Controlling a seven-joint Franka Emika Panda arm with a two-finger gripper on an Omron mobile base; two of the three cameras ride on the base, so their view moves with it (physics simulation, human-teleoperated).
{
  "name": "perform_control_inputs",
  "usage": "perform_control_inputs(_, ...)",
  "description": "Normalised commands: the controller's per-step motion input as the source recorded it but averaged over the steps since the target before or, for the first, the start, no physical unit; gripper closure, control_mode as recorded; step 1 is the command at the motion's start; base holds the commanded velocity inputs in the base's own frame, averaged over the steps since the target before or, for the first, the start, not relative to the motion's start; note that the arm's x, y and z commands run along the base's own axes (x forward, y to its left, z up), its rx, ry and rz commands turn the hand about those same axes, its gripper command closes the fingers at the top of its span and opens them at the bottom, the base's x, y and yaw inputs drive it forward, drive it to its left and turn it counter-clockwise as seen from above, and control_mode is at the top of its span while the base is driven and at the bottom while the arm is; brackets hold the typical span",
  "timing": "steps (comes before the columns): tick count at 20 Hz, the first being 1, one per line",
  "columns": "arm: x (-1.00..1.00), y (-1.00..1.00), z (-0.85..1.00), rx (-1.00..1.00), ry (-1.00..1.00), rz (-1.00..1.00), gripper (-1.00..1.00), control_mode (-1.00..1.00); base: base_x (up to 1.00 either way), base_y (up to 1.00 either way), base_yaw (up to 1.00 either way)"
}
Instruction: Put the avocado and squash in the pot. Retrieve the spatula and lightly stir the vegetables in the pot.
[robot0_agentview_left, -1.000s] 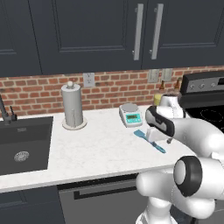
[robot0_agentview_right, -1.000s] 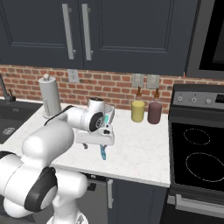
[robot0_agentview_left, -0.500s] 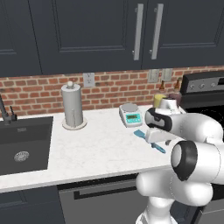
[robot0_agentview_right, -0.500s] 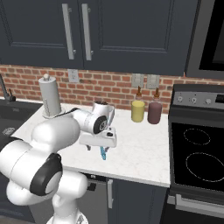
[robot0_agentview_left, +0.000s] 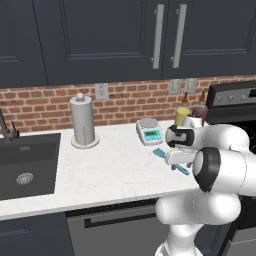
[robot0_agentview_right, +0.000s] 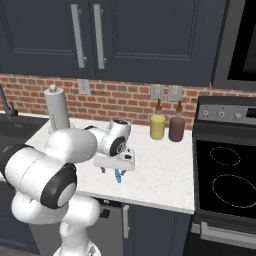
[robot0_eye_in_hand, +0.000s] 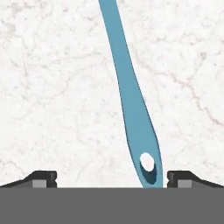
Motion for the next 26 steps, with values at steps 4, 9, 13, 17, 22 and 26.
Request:
perform_control_inputs(4,0.22,-0.04,-0.25,0.00,0.00,0.00,-1.00,-1.00,0.00,0.00,0.00)
perform_control_inputs(9,0.15,-0.13,-0.18,0.00,0.00,0.00,-1.00,-1.00,0.00,0.00,0.00)
perform_control_inputs(13,0.08,-0.16,-0.17,0.00,0.00,0.00,-1.00,-1.00,0.00,0.00,0.00)
perform_control_inputs(17,0.05,-0.02,-0.22,0.00,0.00,0.00,-1.00,-1.00,0.00,0.00,0.00)
perform_control_inputs(22,0.02,0.00,-0.21,0.00,0.00,0.00,-1.00,-1.00,0.00,0.00,0.00)
perform_control_inputs(26,-0.01,0.01,-0.21,0.00,0.00,0.01,-1.00,-1.00,0.00,0.00,0.00)
